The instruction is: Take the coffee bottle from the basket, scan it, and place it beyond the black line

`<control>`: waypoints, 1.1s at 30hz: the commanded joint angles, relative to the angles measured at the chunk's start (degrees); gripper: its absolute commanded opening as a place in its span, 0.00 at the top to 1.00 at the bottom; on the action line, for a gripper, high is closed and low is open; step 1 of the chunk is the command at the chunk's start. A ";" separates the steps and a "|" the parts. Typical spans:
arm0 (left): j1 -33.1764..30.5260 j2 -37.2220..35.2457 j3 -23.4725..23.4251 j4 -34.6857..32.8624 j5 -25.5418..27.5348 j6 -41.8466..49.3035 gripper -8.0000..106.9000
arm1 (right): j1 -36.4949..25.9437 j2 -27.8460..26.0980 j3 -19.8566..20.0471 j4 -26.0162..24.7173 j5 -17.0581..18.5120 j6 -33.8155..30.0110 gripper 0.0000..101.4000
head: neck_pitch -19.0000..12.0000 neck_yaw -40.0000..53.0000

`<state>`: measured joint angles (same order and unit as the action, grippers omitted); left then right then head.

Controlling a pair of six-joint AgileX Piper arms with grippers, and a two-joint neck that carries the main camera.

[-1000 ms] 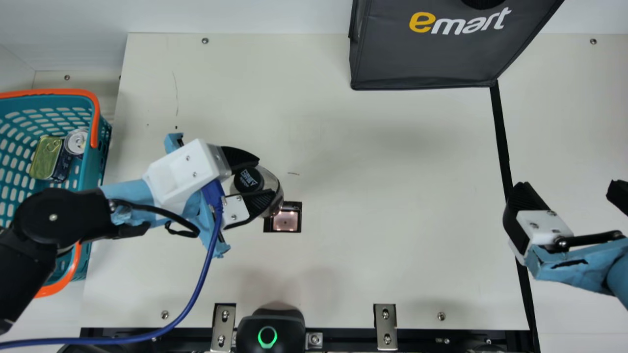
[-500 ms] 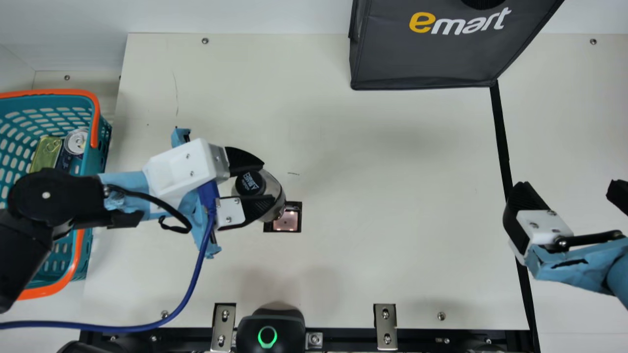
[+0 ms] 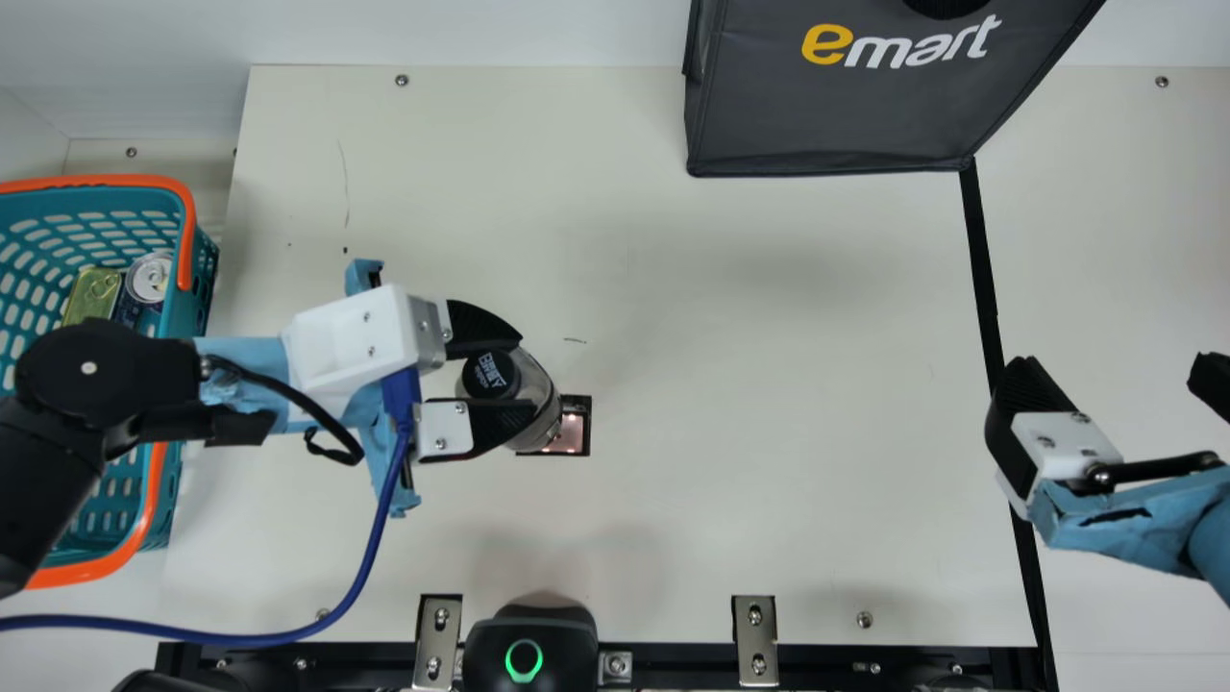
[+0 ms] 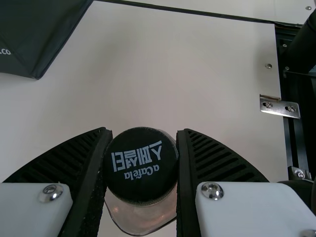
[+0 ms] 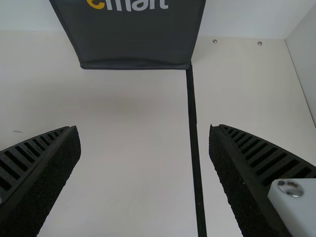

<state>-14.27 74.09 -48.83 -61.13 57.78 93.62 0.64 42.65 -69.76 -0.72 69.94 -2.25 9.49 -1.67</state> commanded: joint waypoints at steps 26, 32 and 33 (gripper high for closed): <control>-0.74 2.39 3.12 -3.17 -1.60 7.84 0.84 | 0.00 0.00 0.00 0.00 0.00 0.00 0.10 | -1.57 0.09; -1.13 2.20 3.65 -3.62 -2.13 7.81 0.81 | 0.00 0.00 0.00 0.00 0.02 0.00 0.10 | -1.57 0.09; -1.24 2.17 3.72 -3.69 -2.25 7.78 0.78 | 0.00 0.00 0.00 0.00 0.02 0.00 0.10 | -1.57 0.09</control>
<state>-15.41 76.31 -45.16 -64.72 55.66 101.50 0.64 42.65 -69.76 -0.72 69.96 -2.25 9.49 -1.67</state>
